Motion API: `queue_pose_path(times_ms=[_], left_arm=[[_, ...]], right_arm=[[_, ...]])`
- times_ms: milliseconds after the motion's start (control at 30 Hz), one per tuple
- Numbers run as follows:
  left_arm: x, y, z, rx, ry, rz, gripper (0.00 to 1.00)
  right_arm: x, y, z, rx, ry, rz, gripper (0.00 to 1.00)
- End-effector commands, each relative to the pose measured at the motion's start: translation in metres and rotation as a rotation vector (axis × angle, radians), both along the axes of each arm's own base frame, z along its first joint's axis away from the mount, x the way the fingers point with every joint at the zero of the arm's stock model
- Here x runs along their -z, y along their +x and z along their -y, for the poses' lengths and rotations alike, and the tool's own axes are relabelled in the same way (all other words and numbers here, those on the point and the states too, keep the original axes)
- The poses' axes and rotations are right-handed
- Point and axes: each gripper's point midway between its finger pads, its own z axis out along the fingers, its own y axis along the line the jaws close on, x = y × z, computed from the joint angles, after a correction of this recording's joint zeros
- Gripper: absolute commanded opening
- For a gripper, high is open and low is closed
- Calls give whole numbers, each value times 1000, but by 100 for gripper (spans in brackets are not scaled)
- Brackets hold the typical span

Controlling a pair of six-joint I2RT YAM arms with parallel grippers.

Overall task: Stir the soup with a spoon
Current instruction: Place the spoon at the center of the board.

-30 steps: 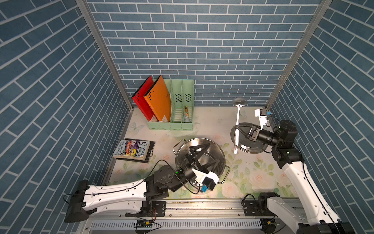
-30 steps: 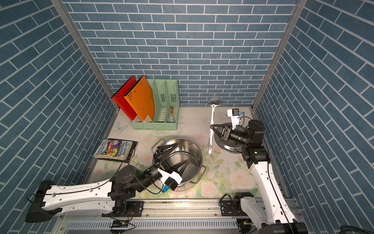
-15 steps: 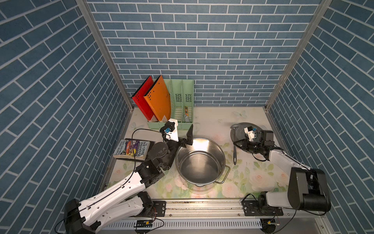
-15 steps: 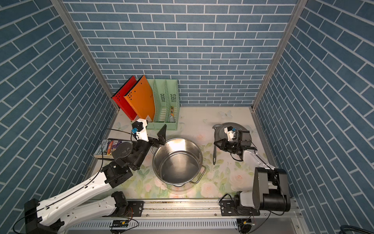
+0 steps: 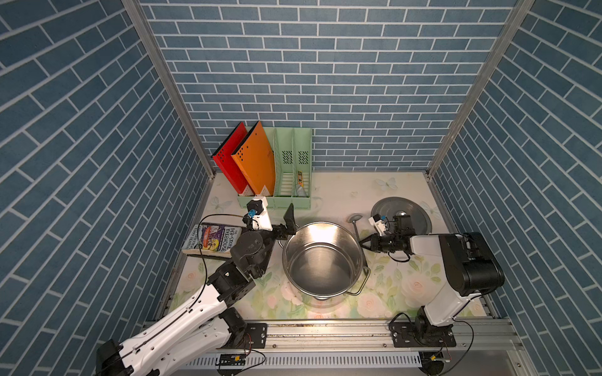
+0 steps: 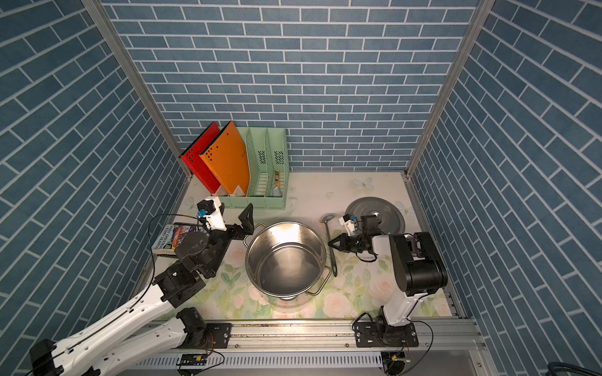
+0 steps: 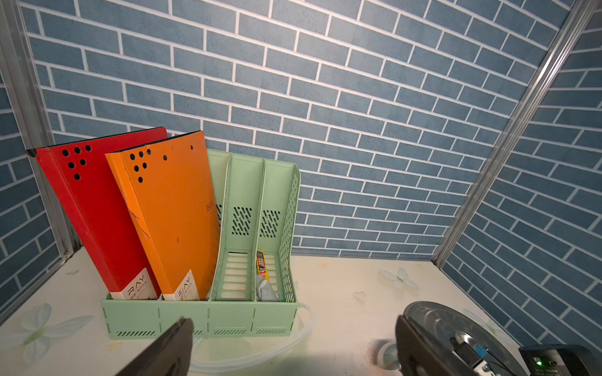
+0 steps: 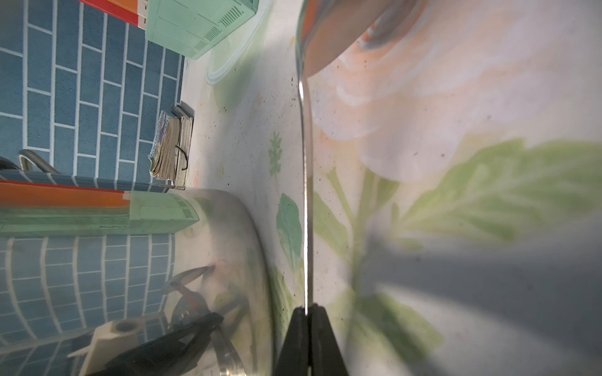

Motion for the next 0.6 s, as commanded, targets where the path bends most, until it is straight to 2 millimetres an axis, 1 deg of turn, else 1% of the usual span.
queue_pose_path(times_ms=[0, 167, 300, 333, 433, 567], left_arm=[[6, 0, -8, -29, 1, -14, 100], [12, 3, -13, -58, 12, -25, 100], [20, 8, -24, -129, 29, -48, 100], [22, 9, -29, -160, 29, -52, 100], [27, 11, -50, -275, 16, -61, 100], [36, 11, -88, -445, 10, -62, 100]], right_arm=[[5, 0, -1, -36, -4, 56, 0], [21, -3, 3, -20, -40, 29, 0], [21, -1, 7, -4, -63, 42, 10], [21, 0, 8, 4, -75, 48, 15], [18, 4, 14, 26, -116, 68, 26], [14, 9, 24, 60, -165, 93, 38]])
